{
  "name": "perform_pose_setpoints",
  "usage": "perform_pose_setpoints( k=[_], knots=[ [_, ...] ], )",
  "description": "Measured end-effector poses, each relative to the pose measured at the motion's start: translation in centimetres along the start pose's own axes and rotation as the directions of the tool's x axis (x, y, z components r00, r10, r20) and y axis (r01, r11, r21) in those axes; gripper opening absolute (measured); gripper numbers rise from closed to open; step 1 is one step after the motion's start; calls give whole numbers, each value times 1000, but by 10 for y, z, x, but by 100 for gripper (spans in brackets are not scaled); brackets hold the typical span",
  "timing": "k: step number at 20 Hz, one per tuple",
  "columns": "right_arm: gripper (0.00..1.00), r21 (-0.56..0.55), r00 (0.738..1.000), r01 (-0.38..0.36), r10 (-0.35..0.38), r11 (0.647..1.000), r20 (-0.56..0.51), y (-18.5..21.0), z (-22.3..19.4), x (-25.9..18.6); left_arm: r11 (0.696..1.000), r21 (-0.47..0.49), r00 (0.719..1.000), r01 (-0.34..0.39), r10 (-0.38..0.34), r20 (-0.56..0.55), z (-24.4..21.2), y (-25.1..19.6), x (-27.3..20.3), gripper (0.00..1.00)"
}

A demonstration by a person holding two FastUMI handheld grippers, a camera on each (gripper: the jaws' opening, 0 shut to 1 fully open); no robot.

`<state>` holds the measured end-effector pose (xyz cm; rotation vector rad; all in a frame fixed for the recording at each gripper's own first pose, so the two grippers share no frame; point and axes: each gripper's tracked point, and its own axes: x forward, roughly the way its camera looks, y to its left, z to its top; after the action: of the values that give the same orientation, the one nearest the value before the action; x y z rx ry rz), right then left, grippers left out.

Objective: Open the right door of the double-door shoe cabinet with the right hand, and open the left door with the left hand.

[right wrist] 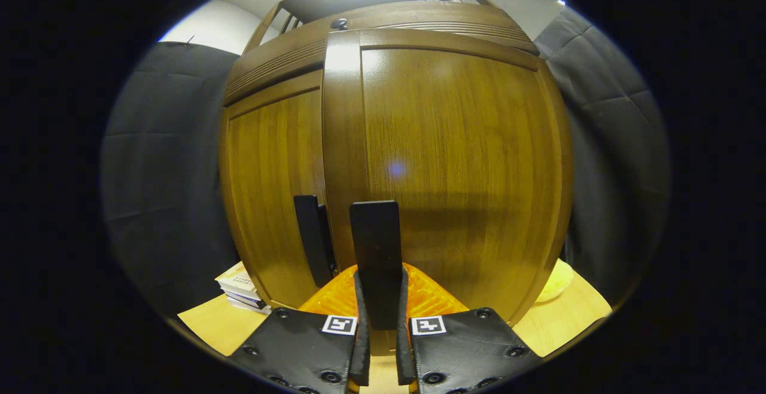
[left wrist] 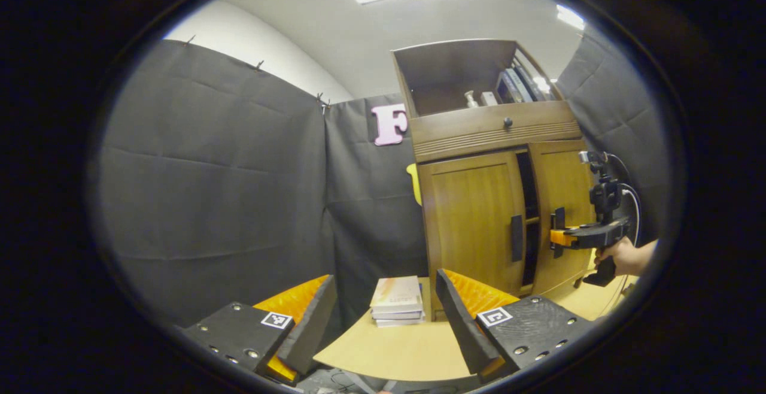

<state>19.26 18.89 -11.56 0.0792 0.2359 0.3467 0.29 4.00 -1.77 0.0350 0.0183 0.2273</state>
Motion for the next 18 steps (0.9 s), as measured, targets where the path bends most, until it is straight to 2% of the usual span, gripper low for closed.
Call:
perform_pose_setpoints(
  k=[9, 18],
  knots=[
    [18, -4, 1000, -10, 10, 1000, 3, -19, -5, -54, 994, -17, 994, 106, -106, 21, 2, -7, 6, 99],
    [17, 9, 1000, 20, -20, 1000, 1, -56, -8, -107, 979, -26, 978, 204, -203, 40, 12, -10, 8, 99]
  ],
)
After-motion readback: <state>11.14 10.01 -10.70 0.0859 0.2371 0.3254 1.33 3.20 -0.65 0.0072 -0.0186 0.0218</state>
